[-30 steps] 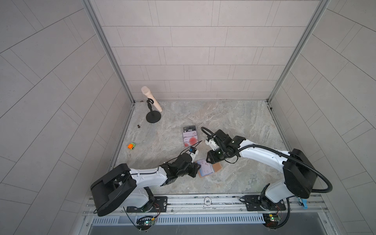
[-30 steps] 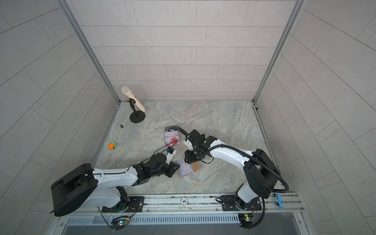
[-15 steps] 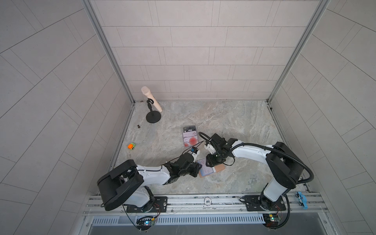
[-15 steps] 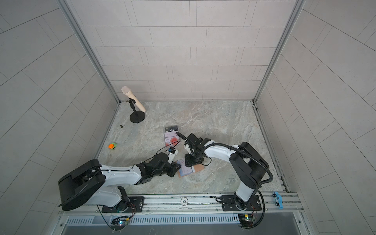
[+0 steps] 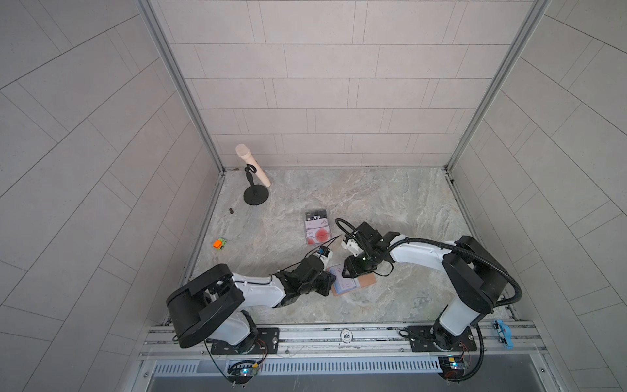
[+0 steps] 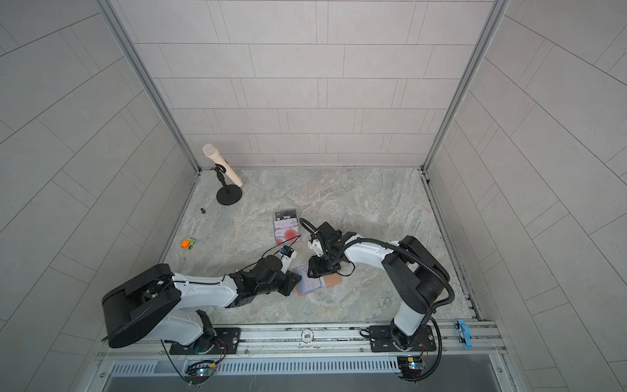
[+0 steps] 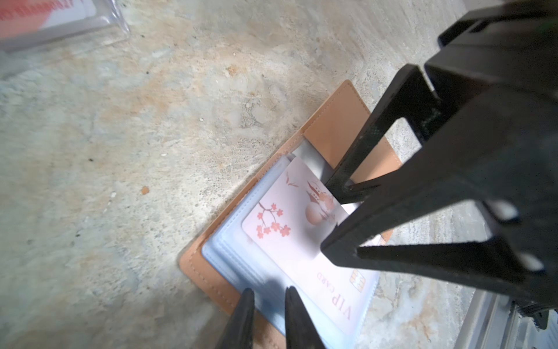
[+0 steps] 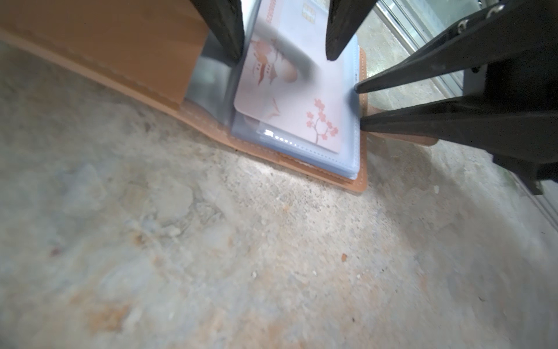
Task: Take the credit cards out of the card holder
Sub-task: Rotate the card holder at the center of the table, then take out the credit card from the card slot.
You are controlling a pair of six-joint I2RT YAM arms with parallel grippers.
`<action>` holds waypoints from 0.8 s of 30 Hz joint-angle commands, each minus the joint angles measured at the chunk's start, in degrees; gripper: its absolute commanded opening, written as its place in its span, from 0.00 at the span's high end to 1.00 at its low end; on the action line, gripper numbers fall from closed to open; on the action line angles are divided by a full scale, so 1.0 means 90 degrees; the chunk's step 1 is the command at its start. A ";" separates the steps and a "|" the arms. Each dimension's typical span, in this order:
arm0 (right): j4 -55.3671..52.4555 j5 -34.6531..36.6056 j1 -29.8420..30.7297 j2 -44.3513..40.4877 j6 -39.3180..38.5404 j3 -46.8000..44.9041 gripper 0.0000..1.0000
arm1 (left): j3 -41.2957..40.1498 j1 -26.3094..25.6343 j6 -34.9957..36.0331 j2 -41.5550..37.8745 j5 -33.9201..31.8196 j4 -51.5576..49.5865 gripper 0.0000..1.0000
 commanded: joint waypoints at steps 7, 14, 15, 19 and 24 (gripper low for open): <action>0.0895 -0.1007 -0.0208 0.0102 0.0275 -0.0506 0.55 | -0.0070 -0.0077 -0.0087 0.0039 -0.0256 -0.0323 0.79; 0.1010 -0.1345 -0.0387 0.0026 0.0240 -0.0620 0.56 | 0.0000 -0.0096 -0.0070 0.0059 -0.0355 -0.0529 0.80; 0.1002 -0.1394 -0.0409 -0.0001 0.0221 -0.0626 0.56 | 0.0009 -0.0097 -0.0072 0.0069 -0.0365 -0.0546 0.80; 0.0959 -0.1488 -0.0468 -0.0091 0.0144 -0.0683 0.56 | 0.0050 -0.0096 -0.0073 0.0093 -0.0402 -0.0624 0.80; 0.0823 -0.1569 -0.0549 -0.0192 0.0023 -0.0704 0.57 | 0.0041 -0.0096 -0.0094 0.0045 -0.0559 -0.0701 0.80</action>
